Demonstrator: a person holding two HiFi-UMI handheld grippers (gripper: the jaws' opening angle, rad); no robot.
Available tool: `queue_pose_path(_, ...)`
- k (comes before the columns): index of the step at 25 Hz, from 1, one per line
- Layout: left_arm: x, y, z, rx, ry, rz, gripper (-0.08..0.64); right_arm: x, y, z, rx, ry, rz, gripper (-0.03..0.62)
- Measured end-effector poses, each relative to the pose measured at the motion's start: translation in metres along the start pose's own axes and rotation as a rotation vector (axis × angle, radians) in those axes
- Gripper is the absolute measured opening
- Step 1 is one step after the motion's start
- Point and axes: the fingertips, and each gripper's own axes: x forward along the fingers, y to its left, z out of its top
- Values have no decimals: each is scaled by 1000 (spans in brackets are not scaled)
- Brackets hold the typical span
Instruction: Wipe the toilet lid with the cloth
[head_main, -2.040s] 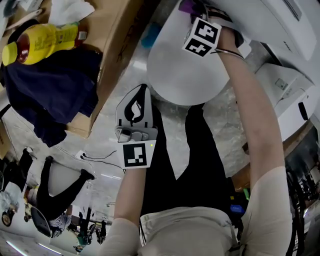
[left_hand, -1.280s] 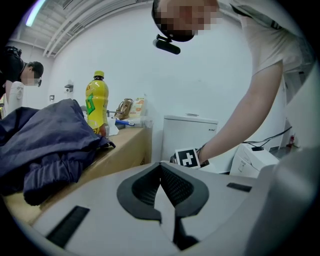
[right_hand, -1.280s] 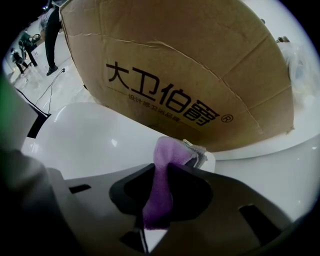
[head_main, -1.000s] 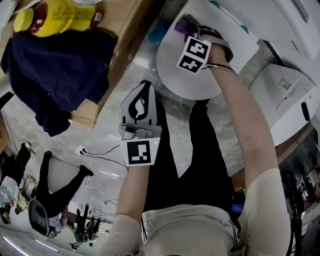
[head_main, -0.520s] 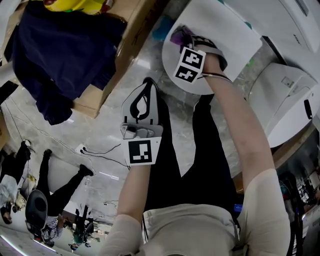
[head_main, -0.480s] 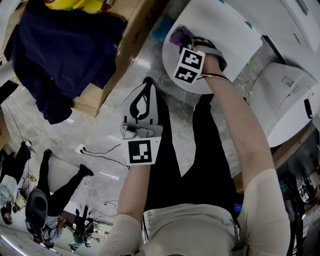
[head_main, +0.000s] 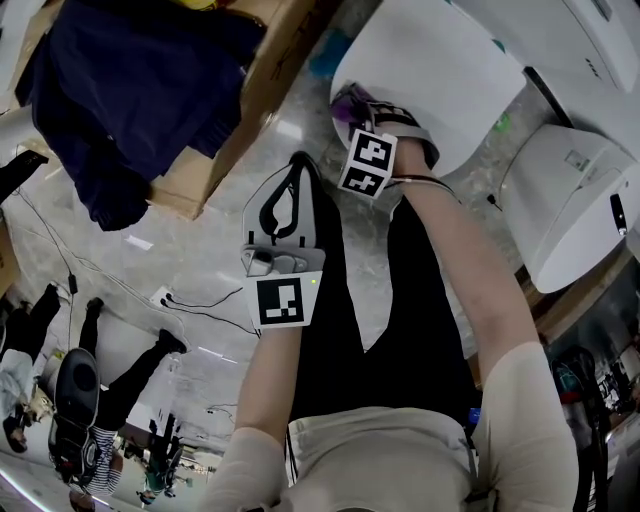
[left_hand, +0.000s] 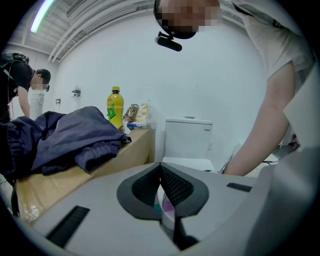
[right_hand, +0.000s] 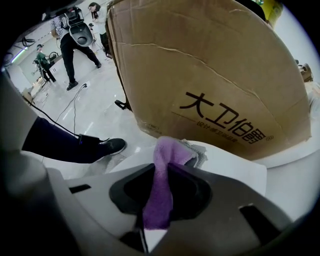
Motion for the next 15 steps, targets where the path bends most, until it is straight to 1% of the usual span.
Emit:
queue_pose_path(6, -5, 1, 1, 10, -9, 2, 15, -2, 23, 4, -13, -4, 21, 86)
queue_pose_path(11, -7, 4, 2, -16, -18, 14, 15, -2, 26, 3, -5, 1, 34, 86)
queue_pose_path(13, -6, 4, 3, -13, -20, 15, 15, -3, 26, 3, 13, -3, 44, 86)
queue_pose_path(15, -8, 5, 4, -18, -23, 15, 15, -7, 24, 5, 60, -15, 60, 86)
